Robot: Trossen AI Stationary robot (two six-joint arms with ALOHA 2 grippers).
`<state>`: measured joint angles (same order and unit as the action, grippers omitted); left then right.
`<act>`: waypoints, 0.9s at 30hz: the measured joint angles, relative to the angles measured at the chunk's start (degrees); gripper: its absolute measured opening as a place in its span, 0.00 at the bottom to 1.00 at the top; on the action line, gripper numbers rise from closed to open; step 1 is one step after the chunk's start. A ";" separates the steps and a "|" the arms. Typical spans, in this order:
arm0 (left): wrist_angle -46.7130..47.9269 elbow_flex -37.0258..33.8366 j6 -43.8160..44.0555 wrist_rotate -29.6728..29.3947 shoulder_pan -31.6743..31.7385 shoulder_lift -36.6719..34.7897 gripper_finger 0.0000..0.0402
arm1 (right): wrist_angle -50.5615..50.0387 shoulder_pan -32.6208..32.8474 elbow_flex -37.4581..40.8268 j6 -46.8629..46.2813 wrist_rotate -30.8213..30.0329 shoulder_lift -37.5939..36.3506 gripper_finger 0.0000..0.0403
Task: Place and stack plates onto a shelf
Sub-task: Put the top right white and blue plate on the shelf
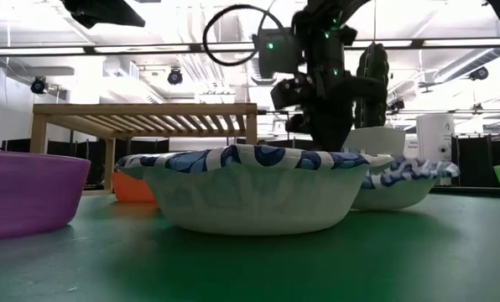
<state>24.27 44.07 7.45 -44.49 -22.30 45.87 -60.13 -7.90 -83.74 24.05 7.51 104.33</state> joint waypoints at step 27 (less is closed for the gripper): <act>-3.23 -0.04 1.55 -1.51 0.02 -0.09 0.00 | -5.09 -7.07 -41.14 -12.97 11.60 -0.15 0.02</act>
<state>21.03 44.03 9.00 -46.00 -22.28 45.78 -65.22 -14.98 -124.88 11.08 19.11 104.18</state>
